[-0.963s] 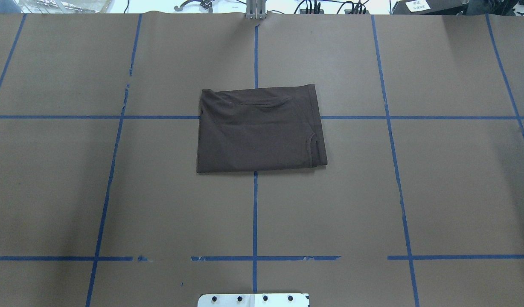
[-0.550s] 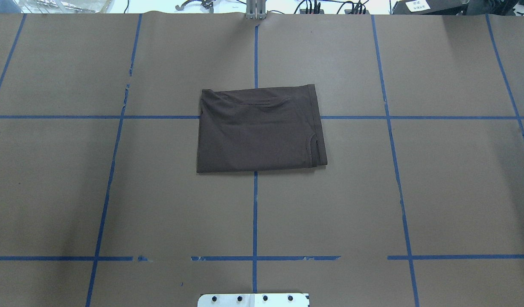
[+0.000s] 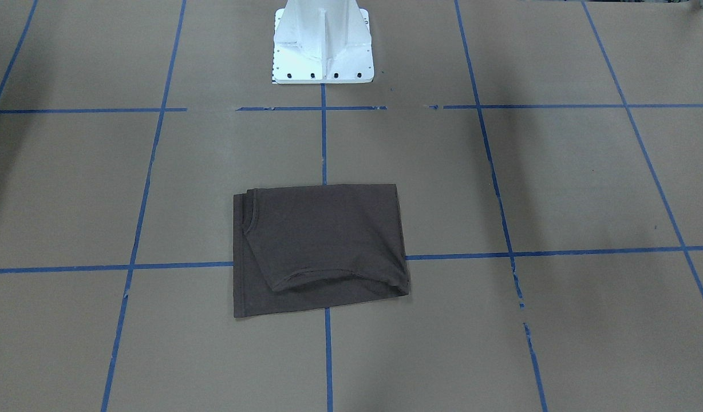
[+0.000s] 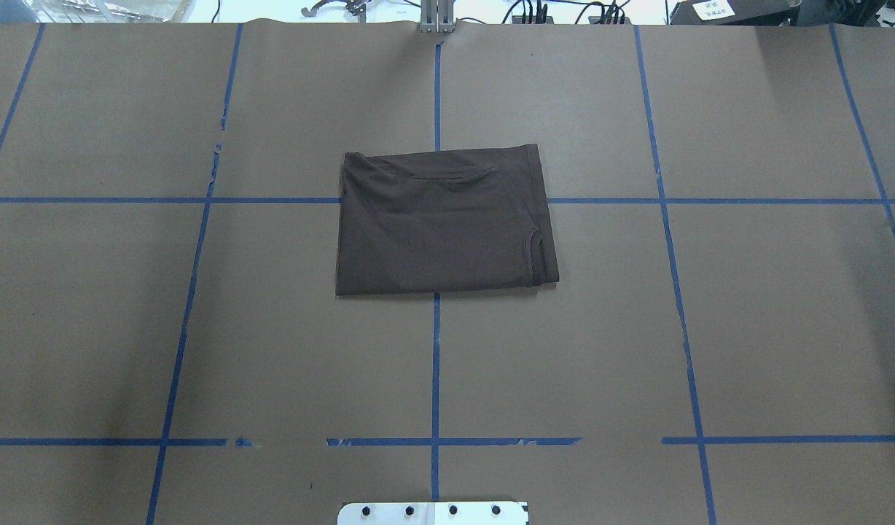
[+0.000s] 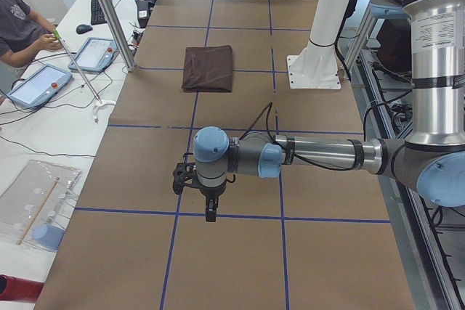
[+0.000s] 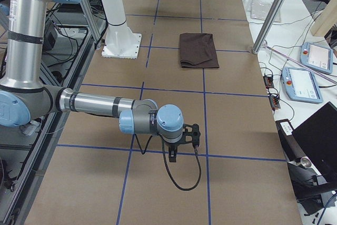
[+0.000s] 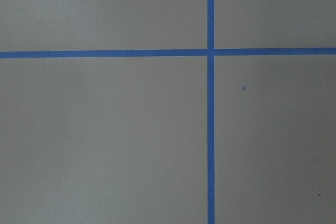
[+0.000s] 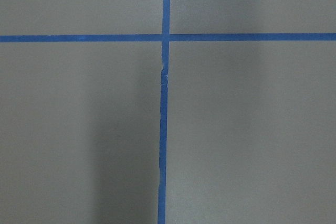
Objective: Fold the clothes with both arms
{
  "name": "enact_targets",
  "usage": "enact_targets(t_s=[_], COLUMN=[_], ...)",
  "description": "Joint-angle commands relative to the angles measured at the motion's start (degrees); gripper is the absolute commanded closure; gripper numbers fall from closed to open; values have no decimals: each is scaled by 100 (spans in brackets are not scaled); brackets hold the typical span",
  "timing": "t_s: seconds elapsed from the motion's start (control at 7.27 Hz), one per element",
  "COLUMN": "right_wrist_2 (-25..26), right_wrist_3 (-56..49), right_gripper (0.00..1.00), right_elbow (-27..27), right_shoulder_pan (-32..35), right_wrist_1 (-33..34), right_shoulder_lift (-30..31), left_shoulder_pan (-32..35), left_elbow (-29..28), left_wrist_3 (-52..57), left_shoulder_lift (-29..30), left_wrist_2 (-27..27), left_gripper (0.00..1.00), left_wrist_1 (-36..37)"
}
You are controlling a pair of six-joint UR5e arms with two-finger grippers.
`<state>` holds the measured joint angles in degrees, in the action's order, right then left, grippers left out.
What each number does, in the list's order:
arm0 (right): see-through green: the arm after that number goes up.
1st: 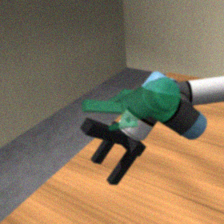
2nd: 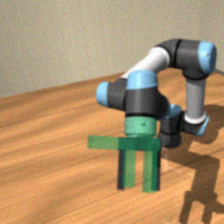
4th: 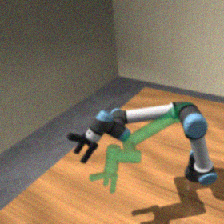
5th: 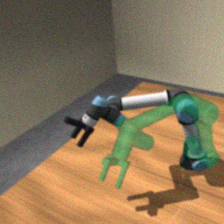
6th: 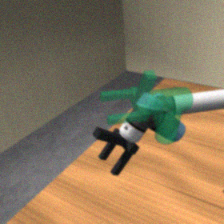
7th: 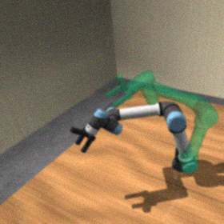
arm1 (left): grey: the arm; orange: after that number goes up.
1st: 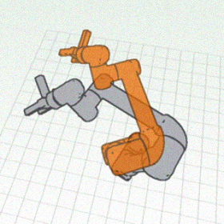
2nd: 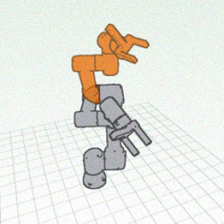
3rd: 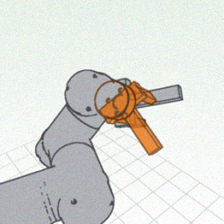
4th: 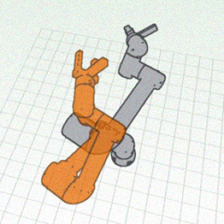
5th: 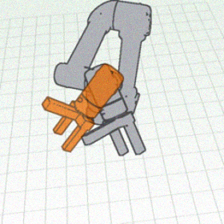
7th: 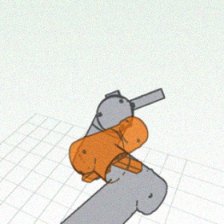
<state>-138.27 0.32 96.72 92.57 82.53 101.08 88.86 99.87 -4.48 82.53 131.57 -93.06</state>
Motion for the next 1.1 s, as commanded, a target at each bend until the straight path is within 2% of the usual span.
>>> enact_targets(t_s=[0.0,0.41,0.96], right_wrist_2=[1,1,1], right_wrist_3=[3,3,3], right_gripper=[0,0,0], right_elbow=[-4,-13,-22], right_shoulder_pan=[-2,-2,-2], right_wrist_1=[0,0,0], right_shoulder_lift=[0,0,-9], left_shoulder_pan=[0,0,0], left_elbow=[15,-11,-64], left_wrist_3=[43,621,606], left_shoulder_lift=[-17,-26,0], left_wrist_2=[0,0,0], left_gripper=[0,0,0], left_wrist_1=[-2,16,25])
